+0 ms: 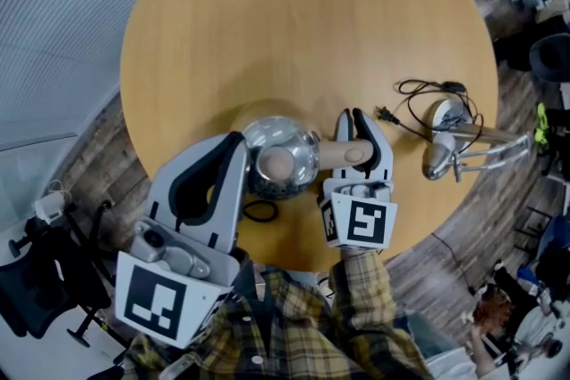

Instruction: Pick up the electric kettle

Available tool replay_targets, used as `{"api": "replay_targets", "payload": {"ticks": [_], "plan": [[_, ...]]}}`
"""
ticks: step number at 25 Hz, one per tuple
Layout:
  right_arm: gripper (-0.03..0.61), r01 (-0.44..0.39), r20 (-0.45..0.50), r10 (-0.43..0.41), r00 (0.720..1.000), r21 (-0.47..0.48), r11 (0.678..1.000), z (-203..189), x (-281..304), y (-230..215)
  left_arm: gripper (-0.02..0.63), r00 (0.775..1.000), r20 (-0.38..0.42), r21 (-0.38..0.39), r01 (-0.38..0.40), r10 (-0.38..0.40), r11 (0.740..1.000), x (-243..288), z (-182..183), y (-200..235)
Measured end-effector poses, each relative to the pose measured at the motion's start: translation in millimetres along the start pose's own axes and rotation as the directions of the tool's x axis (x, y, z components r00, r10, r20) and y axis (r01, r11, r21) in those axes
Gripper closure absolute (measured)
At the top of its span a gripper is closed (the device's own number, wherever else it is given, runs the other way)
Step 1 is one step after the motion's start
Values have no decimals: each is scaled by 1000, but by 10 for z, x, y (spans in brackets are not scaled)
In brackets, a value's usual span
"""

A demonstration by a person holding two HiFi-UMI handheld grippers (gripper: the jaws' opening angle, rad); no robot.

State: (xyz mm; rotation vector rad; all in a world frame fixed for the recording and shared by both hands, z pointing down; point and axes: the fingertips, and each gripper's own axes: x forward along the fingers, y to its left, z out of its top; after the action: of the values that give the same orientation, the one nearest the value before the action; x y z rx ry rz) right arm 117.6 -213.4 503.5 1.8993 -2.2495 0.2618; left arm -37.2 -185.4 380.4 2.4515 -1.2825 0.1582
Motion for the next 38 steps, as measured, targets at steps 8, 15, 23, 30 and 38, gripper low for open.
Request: {"api": "replay_targets", "payload": {"ticks": [8, 15, 23, 30, 38], "plan": [[512, 51, 43, -52, 998, 33, 998, 60, -48, -31, 611, 1000, 15, 2, -14, 14, 1000, -66, 67, 34], [511, 70, 58, -72, 996, 41, 997, 127, -63, -34, 611, 999, 31, 9, -24, 24, 1000, -133, 151, 67], [511, 92, 70, -95, 993, 41, 995, 315, -51, -53, 612, 998, 62, 2, -26, 26, 1000, -169, 285, 153], [511, 113, 77, -115, 990, 27, 993, 587, -162, -183, 611, 994, 107, 18, -31, 29, 999, -240, 549, 150], [511, 135, 104, -138, 985, 38, 990, 1083, -462, -271, 612, 988, 152, 44, -36, 29, 998, -500, 927, 73]]}}
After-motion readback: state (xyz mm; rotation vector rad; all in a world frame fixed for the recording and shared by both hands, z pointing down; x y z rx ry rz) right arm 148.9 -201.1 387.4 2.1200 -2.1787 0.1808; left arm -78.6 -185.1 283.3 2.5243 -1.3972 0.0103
